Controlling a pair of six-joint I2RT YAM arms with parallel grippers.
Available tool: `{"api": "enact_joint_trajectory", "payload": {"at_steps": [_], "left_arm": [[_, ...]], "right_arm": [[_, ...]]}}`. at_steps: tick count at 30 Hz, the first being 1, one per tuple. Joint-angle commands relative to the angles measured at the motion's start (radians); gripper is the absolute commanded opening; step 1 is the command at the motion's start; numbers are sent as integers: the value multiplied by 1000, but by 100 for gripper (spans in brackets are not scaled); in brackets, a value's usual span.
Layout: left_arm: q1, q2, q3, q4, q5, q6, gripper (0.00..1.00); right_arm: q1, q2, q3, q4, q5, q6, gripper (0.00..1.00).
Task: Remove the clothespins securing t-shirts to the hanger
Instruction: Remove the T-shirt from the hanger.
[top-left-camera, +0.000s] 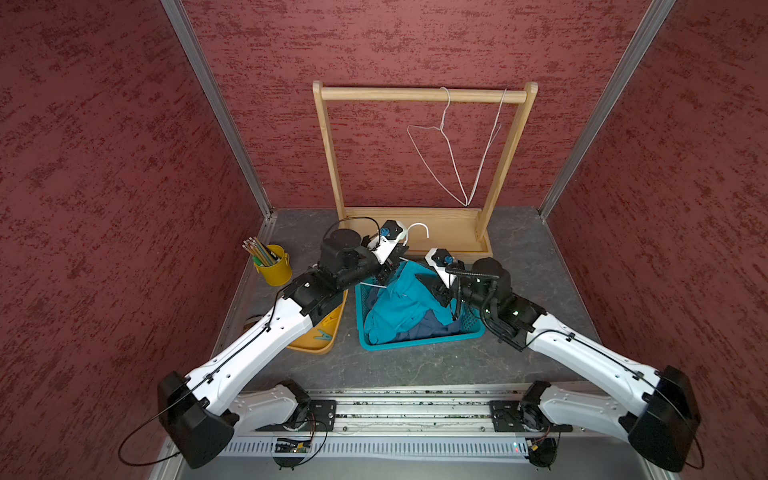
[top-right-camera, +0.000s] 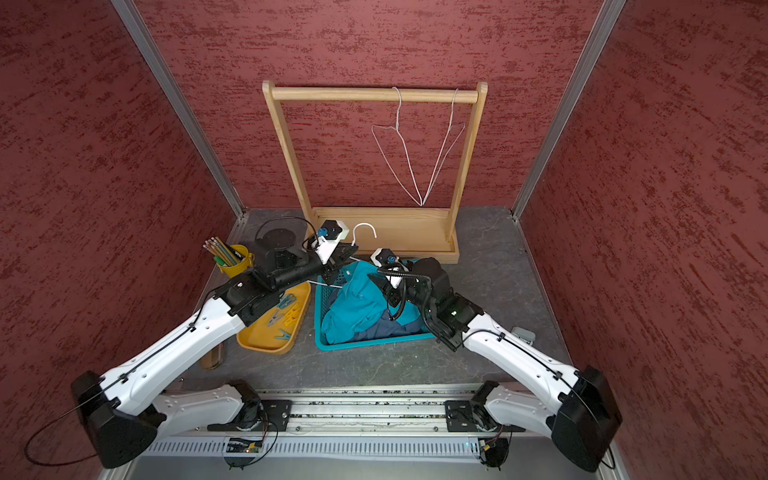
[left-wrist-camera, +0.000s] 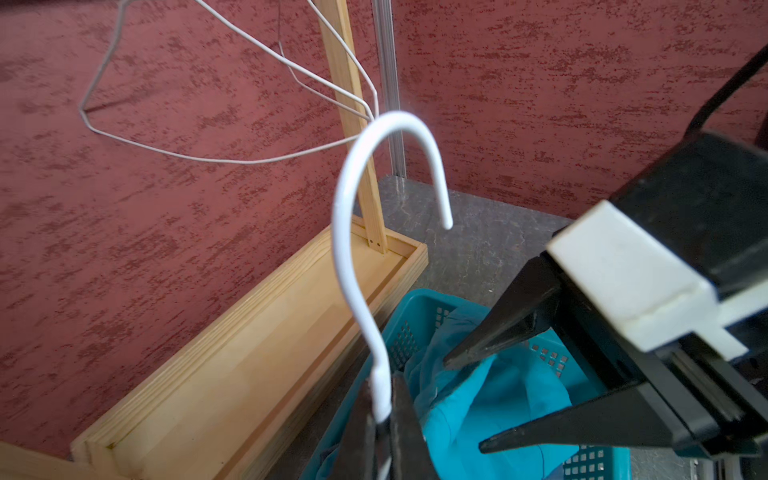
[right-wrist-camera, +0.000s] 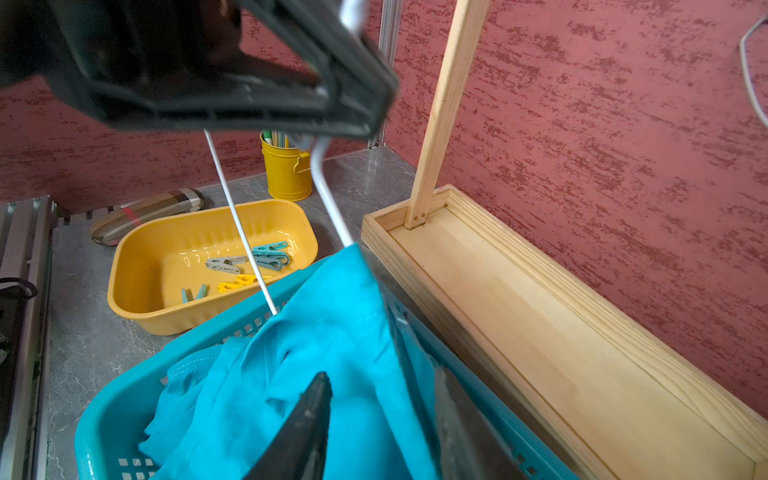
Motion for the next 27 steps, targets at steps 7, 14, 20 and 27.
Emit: {"api": "enact_joint_trajectory", "payload": {"at_steps": [7, 14, 20, 27], "left_arm": [[13, -193, -18, -79, -7, 142, 0], [12, -348, 8, -286, -50, 236, 0], [13, -431, 114, -546, -86, 272, 0], [12, -465, 77, -482, -181, 216, 0]], "right_arm": [[6, 13, -39, -43, 16, 36, 49], [6, -8, -67, -66, 40, 55, 49], [7, -72, -91, -88, 58, 71, 51], [6, -148, -29, -120, 49, 99, 54]]}}
